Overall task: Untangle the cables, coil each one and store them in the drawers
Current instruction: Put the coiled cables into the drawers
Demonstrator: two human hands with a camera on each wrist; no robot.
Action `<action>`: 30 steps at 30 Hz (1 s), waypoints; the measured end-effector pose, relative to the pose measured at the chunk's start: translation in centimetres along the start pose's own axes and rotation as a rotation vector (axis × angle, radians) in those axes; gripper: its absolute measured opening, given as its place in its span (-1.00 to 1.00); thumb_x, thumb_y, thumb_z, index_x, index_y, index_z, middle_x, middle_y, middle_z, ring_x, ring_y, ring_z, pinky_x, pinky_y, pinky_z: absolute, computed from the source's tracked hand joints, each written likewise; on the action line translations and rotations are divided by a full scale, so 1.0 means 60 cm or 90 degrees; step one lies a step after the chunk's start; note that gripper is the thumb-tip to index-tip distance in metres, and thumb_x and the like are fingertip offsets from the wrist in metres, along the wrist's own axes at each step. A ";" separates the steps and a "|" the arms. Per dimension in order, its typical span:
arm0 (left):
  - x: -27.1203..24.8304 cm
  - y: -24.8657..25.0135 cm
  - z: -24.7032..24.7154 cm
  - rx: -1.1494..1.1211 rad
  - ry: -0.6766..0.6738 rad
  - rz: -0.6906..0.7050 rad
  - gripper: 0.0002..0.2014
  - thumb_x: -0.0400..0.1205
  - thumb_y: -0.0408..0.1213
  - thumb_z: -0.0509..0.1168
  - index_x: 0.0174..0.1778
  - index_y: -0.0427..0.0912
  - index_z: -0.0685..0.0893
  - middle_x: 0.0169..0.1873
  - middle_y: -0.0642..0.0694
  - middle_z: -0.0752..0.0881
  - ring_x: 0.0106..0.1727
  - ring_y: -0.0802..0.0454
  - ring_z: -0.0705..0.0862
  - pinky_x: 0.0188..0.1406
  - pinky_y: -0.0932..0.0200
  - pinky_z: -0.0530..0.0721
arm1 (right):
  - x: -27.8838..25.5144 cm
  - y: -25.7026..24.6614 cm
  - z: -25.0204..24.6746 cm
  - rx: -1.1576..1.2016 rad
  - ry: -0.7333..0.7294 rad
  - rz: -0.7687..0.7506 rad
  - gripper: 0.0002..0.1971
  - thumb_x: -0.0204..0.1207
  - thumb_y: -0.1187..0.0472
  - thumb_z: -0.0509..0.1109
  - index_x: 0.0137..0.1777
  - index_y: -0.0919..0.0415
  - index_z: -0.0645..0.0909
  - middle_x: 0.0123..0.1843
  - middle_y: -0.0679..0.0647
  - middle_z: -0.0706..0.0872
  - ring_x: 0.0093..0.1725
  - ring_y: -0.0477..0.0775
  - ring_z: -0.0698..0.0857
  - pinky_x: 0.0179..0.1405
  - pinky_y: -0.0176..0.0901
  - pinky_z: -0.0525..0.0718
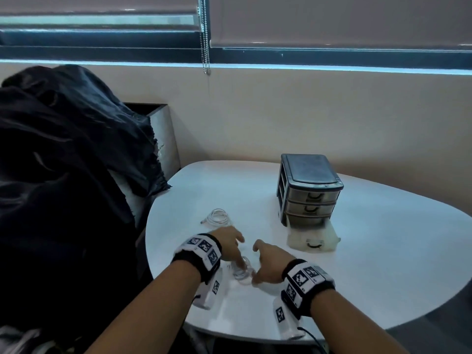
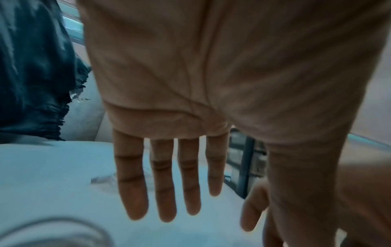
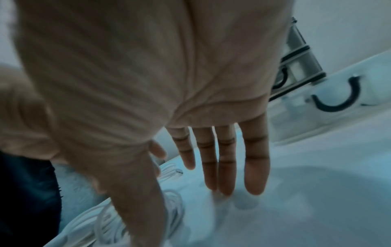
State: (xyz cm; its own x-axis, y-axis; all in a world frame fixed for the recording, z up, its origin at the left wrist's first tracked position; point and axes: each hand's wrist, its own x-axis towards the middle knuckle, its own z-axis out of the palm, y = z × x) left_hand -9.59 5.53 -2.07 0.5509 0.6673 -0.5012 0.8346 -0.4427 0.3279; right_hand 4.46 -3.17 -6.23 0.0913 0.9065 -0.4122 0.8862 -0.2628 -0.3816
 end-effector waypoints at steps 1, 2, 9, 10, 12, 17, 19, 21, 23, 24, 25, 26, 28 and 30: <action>0.008 0.004 0.015 0.027 0.000 -0.020 -0.19 0.38 0.04 0.61 0.52 -0.08 0.50 0.41 -0.02 0.61 0.39 0.00 0.60 0.41 0.03 0.56 | -0.004 0.006 0.004 0.010 0.009 0.008 -0.25 0.27 -0.02 0.66 0.40 0.07 0.39 0.27 0.06 0.64 0.22 0.10 0.64 0.12 -0.09 0.61; 0.016 0.008 0.026 0.052 0.008 -0.040 -0.22 0.36 0.07 0.61 0.46 -0.11 0.55 0.36 -0.05 0.65 0.36 -0.02 0.63 0.36 0.02 0.61 | -0.007 0.011 0.007 0.019 0.016 0.013 -0.35 0.26 -0.05 0.66 0.30 0.06 0.46 0.19 0.03 0.64 0.16 0.06 0.64 0.10 -0.10 0.62; 0.027 0.012 0.046 0.023 0.054 -0.102 -0.65 0.39 -0.09 0.60 -0.24 -0.19 0.58 -0.04 -0.20 0.78 0.07 -0.12 0.78 -0.15 0.12 0.69 | -0.018 0.024 0.022 0.140 0.091 0.007 -0.83 0.40 -0.01 0.56 -0.26 0.04 0.70 -0.15 0.00 0.76 -0.09 -0.02 0.73 -0.07 -0.14 0.67; 0.025 0.012 0.044 -0.002 0.051 -0.102 -0.64 0.42 -0.07 0.59 -0.14 -0.23 0.63 -0.02 -0.21 0.77 0.10 -0.13 0.77 -0.09 0.09 0.71 | -0.017 0.025 0.023 0.155 0.099 0.006 -0.83 0.43 0.01 0.55 -0.32 0.01 0.69 -0.16 0.03 0.79 -0.12 -0.02 0.73 -0.06 -0.14 0.68; 0.019 0.012 0.040 -0.059 0.046 -0.081 -0.65 0.50 -0.07 0.53 -0.03 -0.30 0.71 -0.01 -0.24 0.78 0.04 -0.11 0.78 0.03 0.05 0.74 | -0.015 0.027 0.027 0.197 0.124 0.006 -0.74 0.48 0.05 0.53 -0.42 -0.02 0.64 -0.19 0.09 0.83 -0.15 0.04 0.77 -0.04 -0.12 0.73; 0.007 0.009 0.028 -0.258 0.033 -0.020 -0.81 0.49 -0.23 0.55 -0.28 -0.14 0.66 -0.34 -0.11 0.73 -0.29 0.01 0.71 -0.03 -0.01 0.82 | -0.024 0.025 0.014 0.328 0.186 -0.020 -0.81 0.48 0.01 0.54 -0.19 0.13 0.72 -0.27 0.12 0.83 -0.33 0.04 0.82 -0.37 -0.18 0.71; -0.001 0.009 0.022 -0.337 0.031 0.010 -0.79 0.49 -0.20 0.57 -0.27 -0.15 0.66 -0.33 -0.14 0.75 -0.33 0.05 0.73 -0.16 0.10 0.82 | -0.033 0.023 0.003 0.337 0.236 -0.040 -0.77 0.46 -0.02 0.54 -0.13 0.15 0.73 -0.27 0.07 0.83 -0.34 0.02 0.81 -0.36 -0.19 0.70; -0.010 0.012 0.016 -0.406 0.043 0.038 -0.79 0.50 -0.19 0.57 -0.25 -0.16 0.66 -0.33 -0.16 0.76 -0.36 0.07 0.74 -0.23 0.17 0.79 | -0.042 0.022 -0.004 0.263 0.329 -0.054 -0.76 0.45 -0.11 0.51 -0.12 0.05 0.72 -0.24 -0.03 0.81 -0.25 -0.03 0.78 -0.19 -0.10 0.73; -0.016 0.017 0.014 -0.450 0.065 0.054 -0.80 0.50 -0.25 0.56 -0.17 -0.18 0.65 -0.30 -0.20 0.78 -0.32 0.01 0.77 -0.21 0.09 0.81 | -0.053 0.017 -0.008 0.161 0.417 -0.081 -0.79 0.51 -0.12 0.43 -0.08 0.01 0.67 -0.18 -0.07 0.81 -0.19 -0.02 0.74 -0.12 -0.07 0.70; -0.018 0.021 0.013 -0.466 0.073 0.061 -0.80 0.50 -0.29 0.55 -0.12 -0.17 0.64 -0.26 -0.23 0.79 -0.28 -0.04 0.79 -0.18 0.02 0.83 | -0.058 0.014 -0.010 0.119 0.444 -0.106 -0.80 0.55 -0.11 0.39 -0.07 0.00 0.64 -0.17 -0.09 0.80 -0.20 0.01 0.72 -0.13 -0.06 0.68; -0.021 0.025 0.012 -0.479 0.078 0.069 -0.81 0.52 -0.32 0.52 -0.05 -0.17 0.64 -0.23 -0.24 0.80 -0.25 -0.07 0.80 -0.15 -0.03 0.83 | -0.066 0.009 -0.016 0.091 0.459 -0.129 -0.82 0.59 -0.09 0.35 -0.07 0.00 0.59 -0.18 -0.10 0.78 -0.24 0.03 0.70 -0.17 -0.06 0.65; -0.025 0.030 0.012 -0.497 0.082 0.079 -0.84 0.57 -0.35 0.46 0.01 -0.17 0.64 -0.21 -0.23 0.79 -0.22 -0.07 0.79 -0.12 -0.06 0.83 | -0.069 0.008 -0.021 0.081 0.465 -0.147 -0.84 0.62 -0.06 0.32 -0.09 -0.01 0.54 -0.23 -0.12 0.74 -0.29 0.04 0.67 -0.22 -0.05 0.63; -0.030 0.037 0.008 -0.534 0.096 0.108 -0.86 0.67 -0.41 0.29 0.09 -0.17 0.68 -0.19 -0.15 0.74 -0.21 -0.01 0.73 -0.06 0.00 0.81 | -0.075 0.009 -0.033 0.142 0.463 -0.153 -0.80 0.66 -0.02 0.30 -0.15 -0.01 0.41 -0.38 -0.10 0.60 -0.42 0.04 0.59 -0.34 0.00 0.58; -0.036 0.048 0.002 -0.560 0.121 0.124 -0.76 0.70 -0.47 0.18 0.13 -0.17 0.71 -0.29 -0.06 0.67 -0.31 0.11 0.64 -0.17 0.14 0.71 | -0.078 0.007 -0.047 0.301 0.445 -0.132 -0.76 0.66 0.00 0.33 -0.18 -0.02 0.36 -0.33 0.01 0.63 -0.42 0.07 0.68 -0.37 0.05 0.63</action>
State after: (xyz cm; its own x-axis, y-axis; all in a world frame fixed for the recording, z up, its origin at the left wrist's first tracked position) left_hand -8.41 2.74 -0.15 0.6084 0.7501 -0.2593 0.3860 0.0058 0.9225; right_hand 5.69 -6.63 -2.14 0.3437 0.9060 0.2472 0.6483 -0.0384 -0.7604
